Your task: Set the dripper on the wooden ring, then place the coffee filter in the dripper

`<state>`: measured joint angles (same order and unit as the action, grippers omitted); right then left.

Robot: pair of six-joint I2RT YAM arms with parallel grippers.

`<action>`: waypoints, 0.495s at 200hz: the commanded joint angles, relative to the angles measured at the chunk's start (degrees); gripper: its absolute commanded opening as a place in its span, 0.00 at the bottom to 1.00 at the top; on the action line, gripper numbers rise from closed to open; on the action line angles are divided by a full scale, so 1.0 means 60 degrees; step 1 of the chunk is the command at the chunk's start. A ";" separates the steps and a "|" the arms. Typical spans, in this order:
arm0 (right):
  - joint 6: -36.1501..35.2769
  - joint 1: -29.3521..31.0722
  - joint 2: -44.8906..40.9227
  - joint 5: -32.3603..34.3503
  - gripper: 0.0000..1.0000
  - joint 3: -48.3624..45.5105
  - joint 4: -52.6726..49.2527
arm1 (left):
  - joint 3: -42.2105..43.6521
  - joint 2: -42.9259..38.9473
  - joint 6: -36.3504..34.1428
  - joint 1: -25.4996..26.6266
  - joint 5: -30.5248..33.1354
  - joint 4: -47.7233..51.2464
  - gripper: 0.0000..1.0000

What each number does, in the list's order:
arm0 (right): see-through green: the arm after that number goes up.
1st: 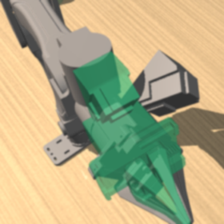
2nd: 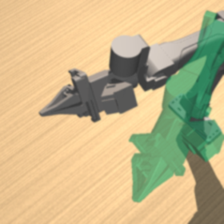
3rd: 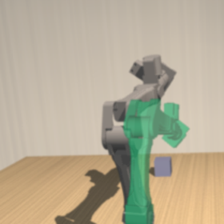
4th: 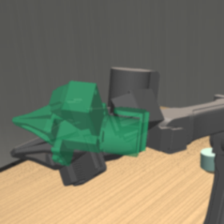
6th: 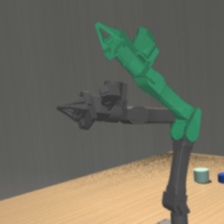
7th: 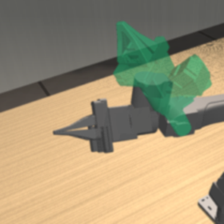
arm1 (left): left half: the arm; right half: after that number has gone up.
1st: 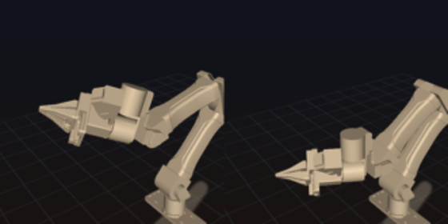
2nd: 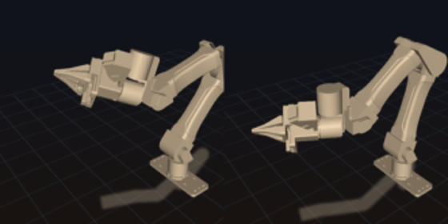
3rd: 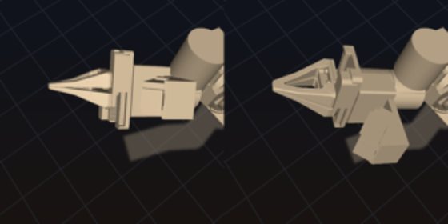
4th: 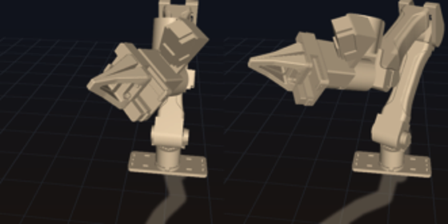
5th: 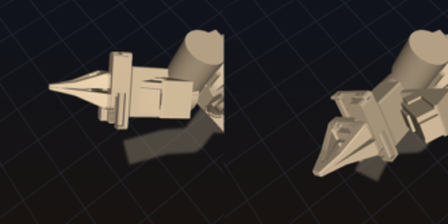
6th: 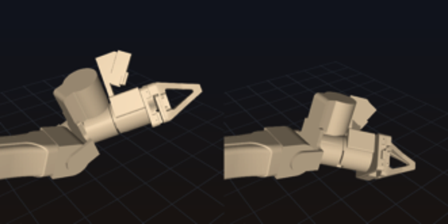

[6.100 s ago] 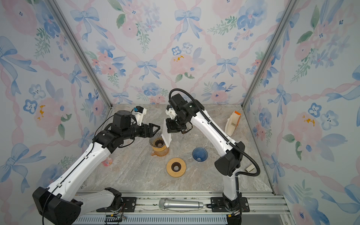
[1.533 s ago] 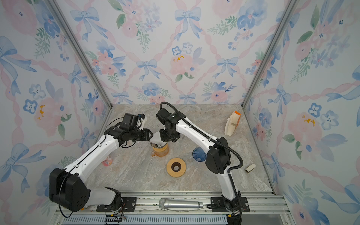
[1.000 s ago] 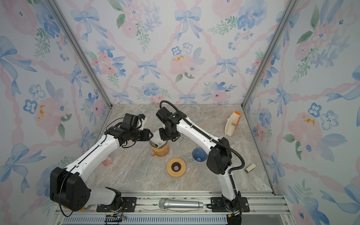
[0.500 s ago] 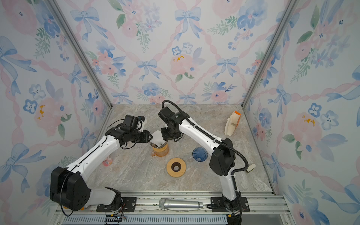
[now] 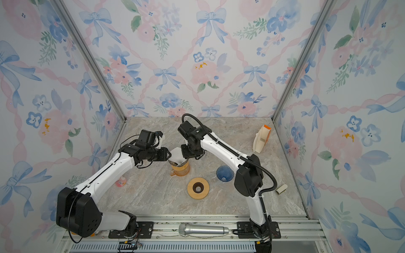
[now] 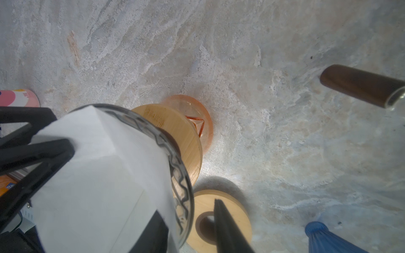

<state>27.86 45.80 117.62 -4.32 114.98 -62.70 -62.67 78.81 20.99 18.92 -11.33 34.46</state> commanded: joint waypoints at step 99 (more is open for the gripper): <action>-0.0121 -0.0176 -0.0642 -0.0337 0.42 -0.0176 0.0486 | -0.0616 -0.0207 -0.0152 -0.0090 -0.0191 0.0160 0.49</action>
<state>27.81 45.41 117.82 -5.76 114.93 -61.52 -64.45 79.42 20.99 18.92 -11.57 34.48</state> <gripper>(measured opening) 0.415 0.475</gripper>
